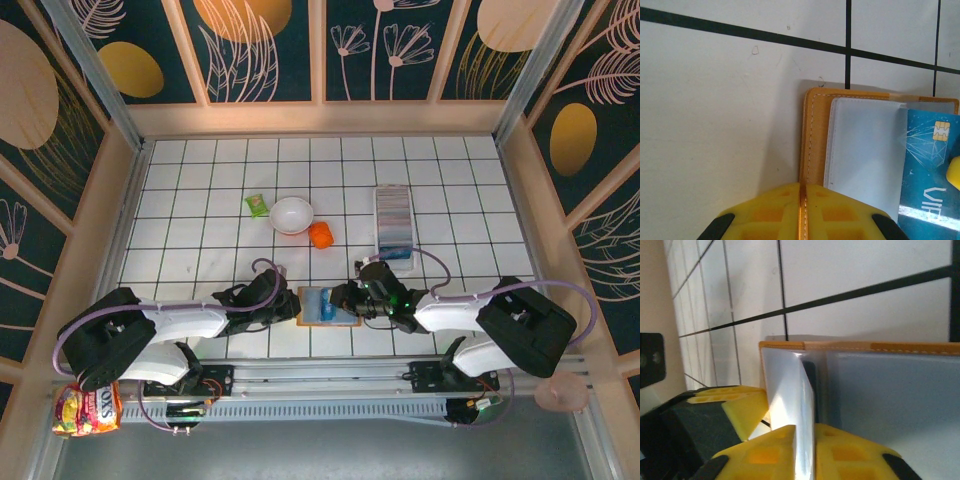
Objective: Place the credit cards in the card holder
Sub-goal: Insert the credit card into the card slot.
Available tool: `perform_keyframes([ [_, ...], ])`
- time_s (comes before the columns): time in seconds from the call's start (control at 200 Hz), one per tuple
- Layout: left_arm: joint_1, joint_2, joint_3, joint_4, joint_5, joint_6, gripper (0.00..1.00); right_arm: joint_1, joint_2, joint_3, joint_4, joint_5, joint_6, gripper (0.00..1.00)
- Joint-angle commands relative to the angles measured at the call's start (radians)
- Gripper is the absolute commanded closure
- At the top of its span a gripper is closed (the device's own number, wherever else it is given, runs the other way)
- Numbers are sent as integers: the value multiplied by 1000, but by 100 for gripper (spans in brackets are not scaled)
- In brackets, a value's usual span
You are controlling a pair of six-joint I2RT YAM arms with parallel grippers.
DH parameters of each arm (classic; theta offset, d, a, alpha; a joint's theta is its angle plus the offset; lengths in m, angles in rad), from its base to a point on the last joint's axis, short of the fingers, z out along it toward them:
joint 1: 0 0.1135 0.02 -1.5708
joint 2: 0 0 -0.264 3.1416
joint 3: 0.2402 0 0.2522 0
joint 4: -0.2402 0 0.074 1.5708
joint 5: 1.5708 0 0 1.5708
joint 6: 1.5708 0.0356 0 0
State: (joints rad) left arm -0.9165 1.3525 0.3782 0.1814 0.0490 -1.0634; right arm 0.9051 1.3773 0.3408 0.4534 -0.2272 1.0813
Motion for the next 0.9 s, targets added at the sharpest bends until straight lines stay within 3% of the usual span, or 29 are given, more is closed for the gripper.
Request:
perform_keyframes([
  [0.0, -6, -1, -25, -7, 17, -17, 89, 5, -6, 41, -124, 60, -14, 79],
  [0.15, -5, -6, -28, -4, 17, -20, 89, 14, -41, 69, -221, 122, -39, 75],
  [0.3, -5, -15, -25, -7, 14, -19, 90, 25, -21, 92, -215, 115, -49, 84],
  [0.676, -6, -5, -32, 4, 27, -11, 90, 83, 96, 190, -214, 100, -53, 86],
  [0.896, -7, 4, -28, 9, 30, -3, 90, 88, 28, 211, -360, 205, -64, 77],
])
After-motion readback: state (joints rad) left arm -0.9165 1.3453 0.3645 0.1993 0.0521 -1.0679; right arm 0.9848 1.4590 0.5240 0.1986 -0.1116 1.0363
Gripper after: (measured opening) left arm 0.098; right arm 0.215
